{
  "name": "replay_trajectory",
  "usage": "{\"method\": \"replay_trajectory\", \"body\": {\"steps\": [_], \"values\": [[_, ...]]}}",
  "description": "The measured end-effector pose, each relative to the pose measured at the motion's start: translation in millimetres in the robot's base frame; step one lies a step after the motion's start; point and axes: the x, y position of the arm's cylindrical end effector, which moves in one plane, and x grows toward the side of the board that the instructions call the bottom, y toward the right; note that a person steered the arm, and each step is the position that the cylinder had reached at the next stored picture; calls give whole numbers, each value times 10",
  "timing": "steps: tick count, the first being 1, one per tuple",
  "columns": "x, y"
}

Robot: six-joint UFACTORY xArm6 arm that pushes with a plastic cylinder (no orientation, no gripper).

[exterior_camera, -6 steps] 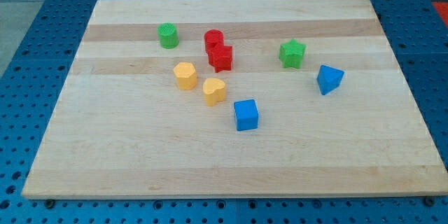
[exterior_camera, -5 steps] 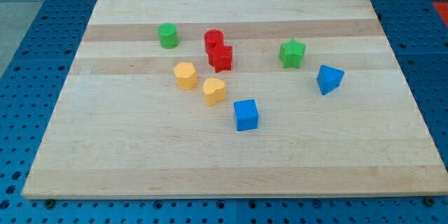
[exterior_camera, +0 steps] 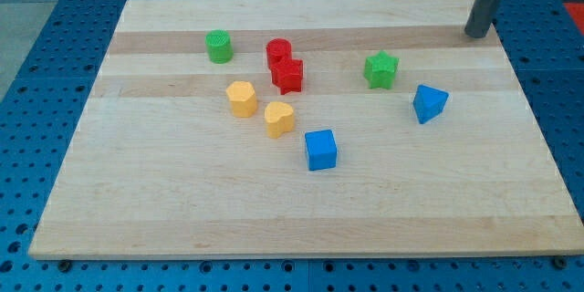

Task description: Place the arm towards the green star

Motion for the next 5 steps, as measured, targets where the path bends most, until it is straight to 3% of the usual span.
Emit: {"method": "replay_trajectory", "body": {"steps": [3, 5], "values": [[622, -127], [906, -622]]}}
